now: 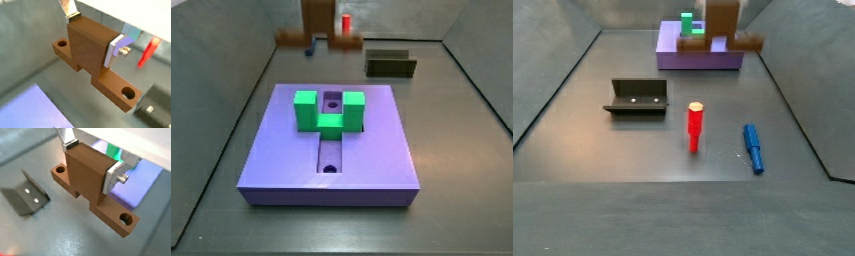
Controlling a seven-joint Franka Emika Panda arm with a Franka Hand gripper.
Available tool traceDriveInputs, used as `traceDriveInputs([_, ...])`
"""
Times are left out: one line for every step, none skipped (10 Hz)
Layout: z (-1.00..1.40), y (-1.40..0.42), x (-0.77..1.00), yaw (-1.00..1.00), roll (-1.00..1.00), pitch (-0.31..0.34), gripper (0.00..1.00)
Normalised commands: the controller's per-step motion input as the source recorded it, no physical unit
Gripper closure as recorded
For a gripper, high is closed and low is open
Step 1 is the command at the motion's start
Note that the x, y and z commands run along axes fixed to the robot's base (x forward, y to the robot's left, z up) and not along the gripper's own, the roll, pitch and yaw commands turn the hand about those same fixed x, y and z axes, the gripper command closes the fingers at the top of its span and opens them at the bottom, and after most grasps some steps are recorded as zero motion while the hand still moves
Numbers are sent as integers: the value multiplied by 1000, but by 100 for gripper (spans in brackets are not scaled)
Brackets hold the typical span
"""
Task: Pick up the brown object. Move up. Move to above the board. Insert the brown object.
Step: Move to above the board.
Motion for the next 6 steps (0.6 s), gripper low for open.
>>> traceDriveInputs([1400, 5, -26, -6, -45, 8, 100])
traceDriveInputs([1400, 4, 50, -7, -43, 62, 100])
traceDriveInputs([968, 4, 46, -5, -32, 87, 100])
traceDriveInputs([461, 3, 17, -8, -27, 90, 100])
traceDriveInputs([301, -1400, 347, -25, -99, 112, 100])
traceDriveInputs([267, -1400, 344, -18, -75, 107, 100])
